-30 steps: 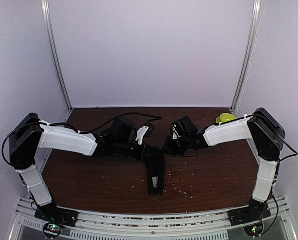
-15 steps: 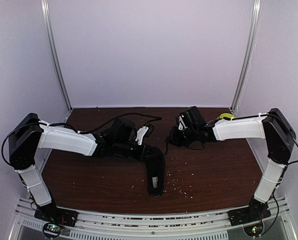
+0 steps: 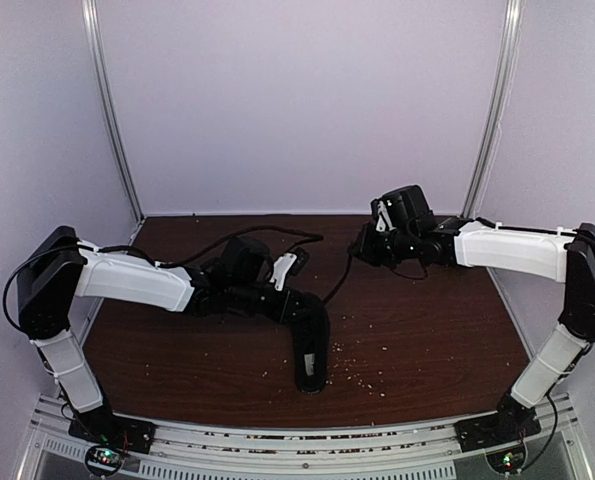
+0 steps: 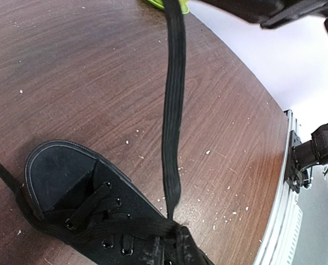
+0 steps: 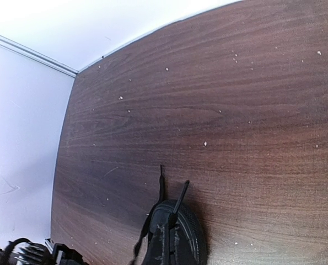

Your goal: Tie the shoes

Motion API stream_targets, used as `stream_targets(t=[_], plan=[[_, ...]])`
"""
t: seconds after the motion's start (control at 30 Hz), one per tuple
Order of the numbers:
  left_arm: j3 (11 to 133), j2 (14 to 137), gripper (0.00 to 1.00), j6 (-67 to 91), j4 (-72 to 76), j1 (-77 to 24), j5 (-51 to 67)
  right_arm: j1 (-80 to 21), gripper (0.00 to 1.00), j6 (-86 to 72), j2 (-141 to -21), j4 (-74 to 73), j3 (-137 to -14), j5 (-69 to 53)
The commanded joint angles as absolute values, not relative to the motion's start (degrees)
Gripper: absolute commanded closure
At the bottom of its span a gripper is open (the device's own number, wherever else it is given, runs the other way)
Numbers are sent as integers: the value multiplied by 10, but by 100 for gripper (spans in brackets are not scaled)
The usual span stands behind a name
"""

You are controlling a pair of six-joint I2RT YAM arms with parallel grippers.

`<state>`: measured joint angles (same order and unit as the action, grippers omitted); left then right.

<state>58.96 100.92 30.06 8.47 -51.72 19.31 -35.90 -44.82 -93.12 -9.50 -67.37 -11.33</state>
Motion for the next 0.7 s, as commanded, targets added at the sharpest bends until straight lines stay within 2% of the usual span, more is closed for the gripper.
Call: stream_targets(t=[0.0,0.23,0.67], plan=[[607,1013,87,291,85,-513,199,-354,100,-434,-907,-110,-703,-95],[614,1020,82,290,88,-513,215,-354,100,-433,-907,-111,-723,-101],[619,1029,61,289,69,-526,234,-354,100,-431,-907,-117,-761,-104]])
